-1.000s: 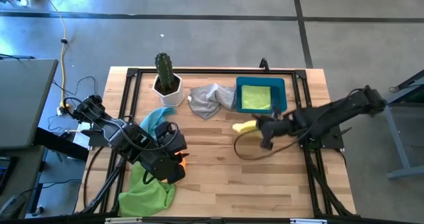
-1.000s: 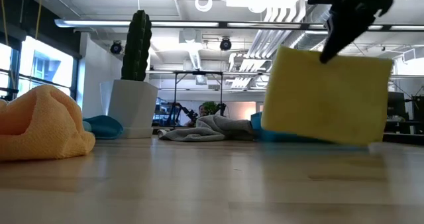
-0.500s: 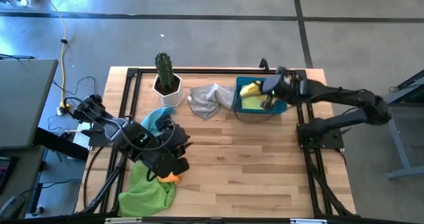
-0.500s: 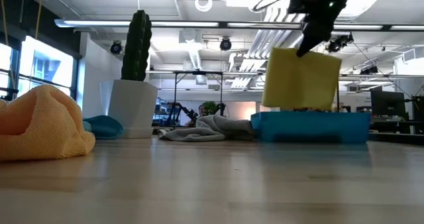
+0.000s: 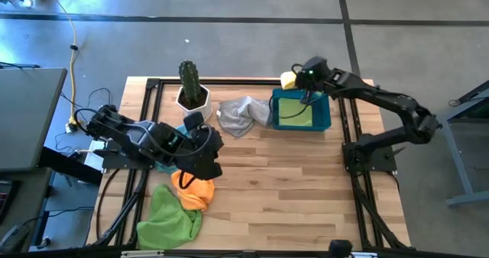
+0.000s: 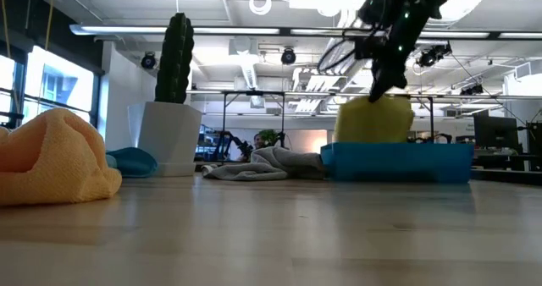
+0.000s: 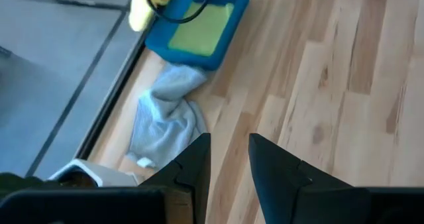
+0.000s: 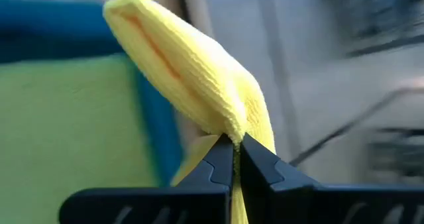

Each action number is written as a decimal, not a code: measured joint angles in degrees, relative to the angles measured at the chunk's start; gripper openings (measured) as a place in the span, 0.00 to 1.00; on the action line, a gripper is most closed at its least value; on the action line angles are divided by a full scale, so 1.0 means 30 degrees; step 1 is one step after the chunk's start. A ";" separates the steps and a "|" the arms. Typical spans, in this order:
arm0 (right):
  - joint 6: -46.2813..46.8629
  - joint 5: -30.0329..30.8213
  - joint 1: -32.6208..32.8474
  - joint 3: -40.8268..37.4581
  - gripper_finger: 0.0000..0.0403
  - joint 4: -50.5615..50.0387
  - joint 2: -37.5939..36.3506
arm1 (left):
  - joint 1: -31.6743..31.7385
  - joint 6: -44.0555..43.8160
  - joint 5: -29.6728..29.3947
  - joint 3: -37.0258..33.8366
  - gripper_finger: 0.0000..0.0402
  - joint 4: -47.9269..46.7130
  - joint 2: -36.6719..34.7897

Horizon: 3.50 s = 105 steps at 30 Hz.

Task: Fold microfiber towels
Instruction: Put the folded yellow microfiber cloth into the blue bin, then fold the gray microfiber cloth

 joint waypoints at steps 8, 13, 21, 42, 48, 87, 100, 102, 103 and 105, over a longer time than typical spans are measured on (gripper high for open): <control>0.1954 -0.2541 0.0962 -0.0029 0.00 -0.2413 0.2994 | 0.0181 -0.0101 0.0420 -0.0018 0.23 -0.0294 -0.0085; 0.2186 -0.3986 0.1788 -0.0029 0.00 -0.2904 0.3867 | 0.0108 -0.0369 0.0857 -0.0018 0.23 -0.0289 -0.0085; 0.2732 -0.4218 0.2766 -0.0029 0.00 -0.4011 0.4659 | -0.0350 -0.1128 0.1068 -0.0018 0.23 -0.0403 -0.0085; 0.1694 -0.6070 0.3687 -0.0029 0.11 -0.5996 0.4683 | -0.0766 -0.2198 0.1068 -0.0018 0.23 -0.0389 -0.0085; 0.4193 -0.4950 0.3730 0.0160 0.30 -0.6883 0.4675 | -0.0766 -0.2615 0.1068 -0.0018 0.23 -0.0381 -0.0078; 1.1795 -0.2348 1.3224 0.1035 0.34 0.2841 0.2824 | -0.2110 -0.7546 0.9777 -0.0026 0.23 -0.1587 0.1497; 1.3143 -0.1569 0.8666 0.1042 0.44 0.6234 0.8124 | -0.3070 -0.8566 0.7885 -0.0010 0.23 -0.1345 0.1099; 1.3129 -0.1375 0.8203 0.1042 0.44 0.6862 0.8725 | -0.2827 -0.8348 0.7600 -0.0010 0.23 -0.1738 0.0981; 1.3128 -0.1146 0.7995 0.1042 0.44 0.7337 0.8983 | -0.2683 -0.8258 0.7535 -0.0010 0.23 -0.2018 0.0922; 1.3118 -0.0777 0.7618 0.1042 0.44 0.7961 0.9401 | -0.2422 -0.8087 0.7494 -0.0018 0.23 -0.2528 0.0736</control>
